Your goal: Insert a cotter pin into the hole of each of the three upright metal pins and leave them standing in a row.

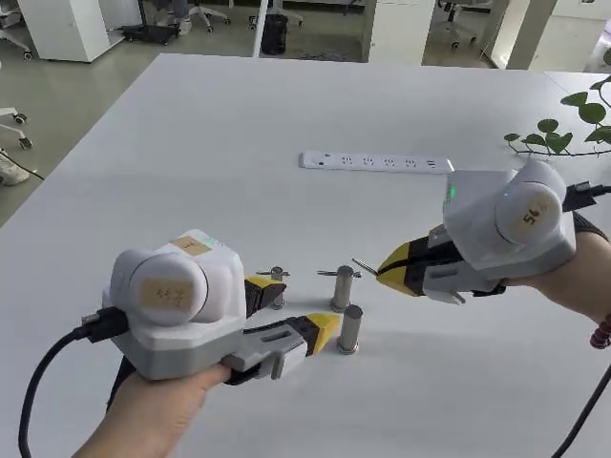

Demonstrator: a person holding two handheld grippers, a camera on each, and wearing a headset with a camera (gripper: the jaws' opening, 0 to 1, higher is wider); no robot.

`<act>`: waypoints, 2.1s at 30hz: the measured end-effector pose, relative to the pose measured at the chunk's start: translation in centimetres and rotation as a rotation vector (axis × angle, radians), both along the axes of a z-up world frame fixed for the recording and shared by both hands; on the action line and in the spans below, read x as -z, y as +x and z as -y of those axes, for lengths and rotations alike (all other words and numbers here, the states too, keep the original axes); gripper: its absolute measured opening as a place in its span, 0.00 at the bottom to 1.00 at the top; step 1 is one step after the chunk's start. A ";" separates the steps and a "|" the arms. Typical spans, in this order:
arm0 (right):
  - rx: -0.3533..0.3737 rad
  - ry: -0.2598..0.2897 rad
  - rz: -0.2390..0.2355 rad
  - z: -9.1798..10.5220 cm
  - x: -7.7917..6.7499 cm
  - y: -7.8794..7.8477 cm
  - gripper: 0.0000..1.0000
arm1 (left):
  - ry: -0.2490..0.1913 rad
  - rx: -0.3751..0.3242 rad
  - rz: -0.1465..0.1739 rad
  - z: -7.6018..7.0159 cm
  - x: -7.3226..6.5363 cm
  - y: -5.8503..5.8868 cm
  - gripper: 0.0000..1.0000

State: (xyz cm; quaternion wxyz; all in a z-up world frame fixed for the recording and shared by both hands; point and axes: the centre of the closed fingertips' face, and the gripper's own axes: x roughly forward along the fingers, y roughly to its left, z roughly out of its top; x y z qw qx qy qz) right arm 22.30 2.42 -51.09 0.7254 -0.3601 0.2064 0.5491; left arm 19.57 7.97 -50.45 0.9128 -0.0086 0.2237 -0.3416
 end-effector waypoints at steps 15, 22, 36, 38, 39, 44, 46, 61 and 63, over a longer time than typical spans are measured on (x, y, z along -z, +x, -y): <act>-0.165 -0.015 0.043 -2.0 0.2 -3.0 0.00 | -0.100 0.041 -0.111 1.7 -0.3 -0.2 0.18; -0.216 -0.033 0.084 -2.3 -0.1 -3.6 0.00 | -0.136 0.053 -0.154 2.1 -0.3 -0.6 0.10; -0.283 -0.074 0.137 -2.5 -0.2 -4.3 0.00 | -0.199 0.057 -0.204 2.5 -0.6 -0.9 0.02; -0.283 -0.074 0.139 -2.6 -0.2 -4.2 0.00 | -0.205 0.060 -0.206 2.6 -0.6 -1.0 0.02; -0.282 -0.074 0.138 -2.6 -0.2 -4.2 0.00 | -0.209 0.060 -0.210 2.7 -0.6 -1.1 0.01; -0.283 -0.074 0.139 -2.7 -0.1 -4.3 0.00 | -0.207 0.065 -0.215 2.6 -0.5 -1.2 0.01; -0.282 -0.072 0.137 -2.7 0.0 -4.3 0.00 | -0.192 0.078 -0.200 2.5 -0.5 -1.2 0.01; -0.164 0.022 -0.015 -2.4 0.3 -4.3 0.00 | -0.101 0.125 -0.121 2.1 -0.2 -1.6 0.00; -0.136 0.057 -0.066 -2.2 0.2 -4.5 0.00 | -0.084 0.134 -0.110 1.9 0.0 -1.6 0.00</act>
